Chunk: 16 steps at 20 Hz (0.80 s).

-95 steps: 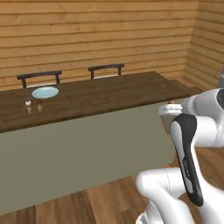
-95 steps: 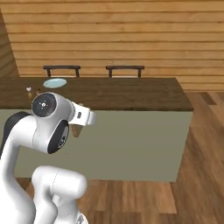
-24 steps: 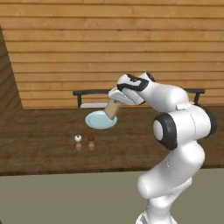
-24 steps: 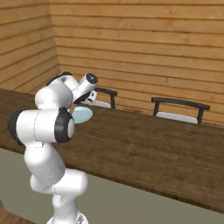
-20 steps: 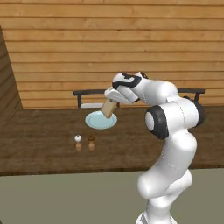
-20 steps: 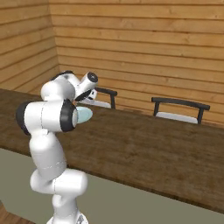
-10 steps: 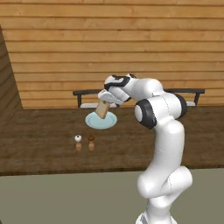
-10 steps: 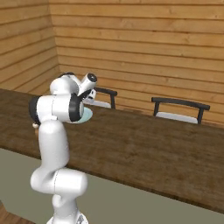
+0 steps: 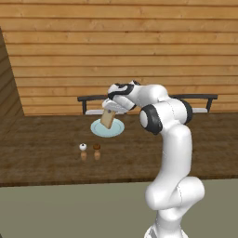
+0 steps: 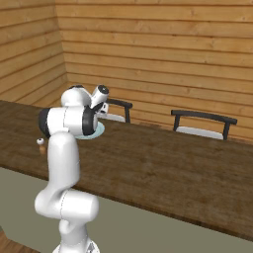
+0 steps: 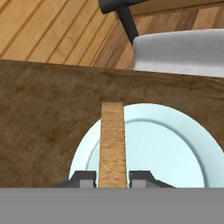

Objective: Start the toaster. Once the lever pops up, take the bread to the plate on the dining counter.

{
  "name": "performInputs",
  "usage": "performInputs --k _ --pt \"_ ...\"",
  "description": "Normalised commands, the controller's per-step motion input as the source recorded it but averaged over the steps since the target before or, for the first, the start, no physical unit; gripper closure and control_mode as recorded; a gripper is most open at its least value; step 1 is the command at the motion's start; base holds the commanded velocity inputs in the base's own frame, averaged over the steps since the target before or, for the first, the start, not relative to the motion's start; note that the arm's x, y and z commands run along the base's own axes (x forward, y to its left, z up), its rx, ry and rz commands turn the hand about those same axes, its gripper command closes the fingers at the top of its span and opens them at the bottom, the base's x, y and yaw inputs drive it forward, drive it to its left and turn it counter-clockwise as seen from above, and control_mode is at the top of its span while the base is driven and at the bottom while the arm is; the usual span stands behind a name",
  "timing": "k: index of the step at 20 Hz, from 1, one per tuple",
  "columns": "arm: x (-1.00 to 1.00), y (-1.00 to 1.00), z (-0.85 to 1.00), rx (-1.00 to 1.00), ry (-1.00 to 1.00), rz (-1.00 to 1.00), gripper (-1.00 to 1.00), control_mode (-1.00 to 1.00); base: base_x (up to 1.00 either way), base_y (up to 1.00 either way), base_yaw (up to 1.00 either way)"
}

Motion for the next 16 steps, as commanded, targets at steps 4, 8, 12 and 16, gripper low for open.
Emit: performInputs --k 4,8,12,16 --pt "0.00 0.04 -0.18 0.00 0.00 0.00 1.00 -1.00 0.00 0.00 0.00" --pt "0.00 0.19 -0.24 0.00 0.00 0.00 1.00 -1.00 0.00 0.00 0.00" --pt "0.09 0.12 -0.10 0.00 0.00 0.00 1.00 -1.00 0.00 0.00 0.00" --pt "0.00 0.14 -0.15 0.00 0.00 0.00 1.00 -1.00 0.00 0.00 0.00"
